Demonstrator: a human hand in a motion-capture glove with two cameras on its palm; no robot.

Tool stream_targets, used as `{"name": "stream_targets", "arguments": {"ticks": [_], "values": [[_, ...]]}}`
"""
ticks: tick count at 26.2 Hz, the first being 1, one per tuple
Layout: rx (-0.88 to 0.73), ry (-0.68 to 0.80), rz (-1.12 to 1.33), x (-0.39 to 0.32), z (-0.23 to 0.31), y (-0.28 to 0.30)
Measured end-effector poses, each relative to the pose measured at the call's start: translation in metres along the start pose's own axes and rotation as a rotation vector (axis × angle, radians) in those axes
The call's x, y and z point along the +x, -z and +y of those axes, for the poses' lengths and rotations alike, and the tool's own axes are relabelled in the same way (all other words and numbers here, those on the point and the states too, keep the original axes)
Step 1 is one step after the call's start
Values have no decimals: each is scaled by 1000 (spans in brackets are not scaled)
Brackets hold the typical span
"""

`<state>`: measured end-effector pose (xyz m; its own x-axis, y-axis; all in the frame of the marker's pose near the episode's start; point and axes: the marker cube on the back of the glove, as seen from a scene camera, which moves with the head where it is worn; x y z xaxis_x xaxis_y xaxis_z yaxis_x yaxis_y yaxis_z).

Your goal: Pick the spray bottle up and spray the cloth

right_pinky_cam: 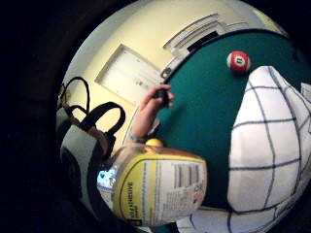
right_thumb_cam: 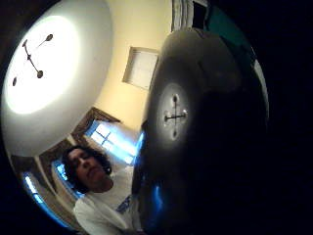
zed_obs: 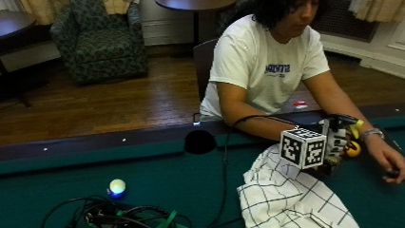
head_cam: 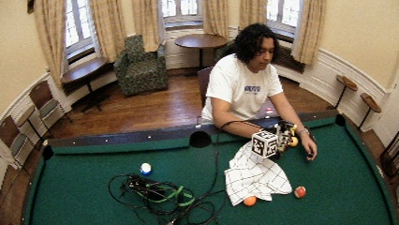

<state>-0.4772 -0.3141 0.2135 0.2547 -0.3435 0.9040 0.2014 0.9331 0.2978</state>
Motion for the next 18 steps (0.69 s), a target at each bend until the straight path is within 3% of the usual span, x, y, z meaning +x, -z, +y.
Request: {"name": "stream_targets", "arguments": {"ticks": [7,18], "values": [[83,-41,55,24,-5,-9],[35,-81,4,33,-2,-10]]}}
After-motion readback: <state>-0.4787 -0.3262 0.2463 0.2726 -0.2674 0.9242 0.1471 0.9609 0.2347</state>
